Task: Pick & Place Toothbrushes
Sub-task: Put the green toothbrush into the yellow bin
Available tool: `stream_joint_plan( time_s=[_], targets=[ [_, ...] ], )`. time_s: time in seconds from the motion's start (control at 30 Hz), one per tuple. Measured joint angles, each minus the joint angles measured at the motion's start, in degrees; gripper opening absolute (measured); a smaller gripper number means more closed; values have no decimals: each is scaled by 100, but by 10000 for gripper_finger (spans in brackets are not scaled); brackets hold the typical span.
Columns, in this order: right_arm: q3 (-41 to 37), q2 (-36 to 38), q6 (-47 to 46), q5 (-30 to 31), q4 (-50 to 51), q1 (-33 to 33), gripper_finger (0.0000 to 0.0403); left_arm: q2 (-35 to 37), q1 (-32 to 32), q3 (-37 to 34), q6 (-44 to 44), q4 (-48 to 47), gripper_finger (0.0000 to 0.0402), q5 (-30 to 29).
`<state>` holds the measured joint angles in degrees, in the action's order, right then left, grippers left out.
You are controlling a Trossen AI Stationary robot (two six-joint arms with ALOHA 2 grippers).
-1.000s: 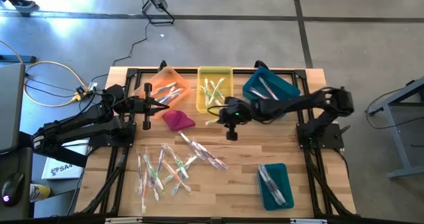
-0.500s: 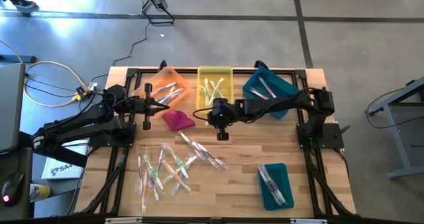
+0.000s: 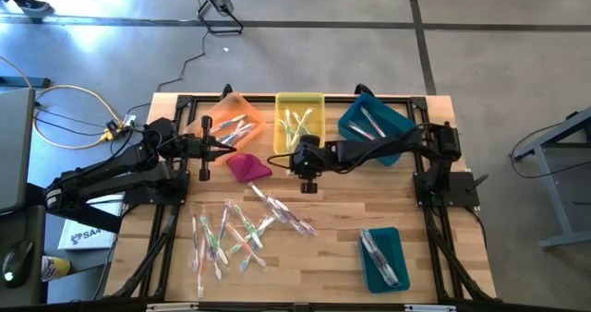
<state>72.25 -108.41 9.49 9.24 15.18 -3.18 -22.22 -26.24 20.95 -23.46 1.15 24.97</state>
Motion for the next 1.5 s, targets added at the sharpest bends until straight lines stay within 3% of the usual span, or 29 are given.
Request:
stream_joint_plan(
  time_s=[0.2, 0.4, 0.9, 1.07, 1.5],
  targets=[
    [1, -307, 236, -280, -182, 67, 179, -2, -1, 0, -2, -2, 0, 1],
    [-1, -530, 237, -188, -575, 0, 198, -2, -3, -1, -2, -32, 0, -1],
    [-3, -838, 132, -234, -536, -142, 170, -2, -2, -2, -17, -132, 0, -1],
    [-5, -849, 129, -531, -504, -146, 147, -2, -2, -2, -22, -131, 0, 0],
    [11, -970, 88, -638, -511, -147, 82, -2, -2, -2, -14, -130, 0, 0]
  ],
)
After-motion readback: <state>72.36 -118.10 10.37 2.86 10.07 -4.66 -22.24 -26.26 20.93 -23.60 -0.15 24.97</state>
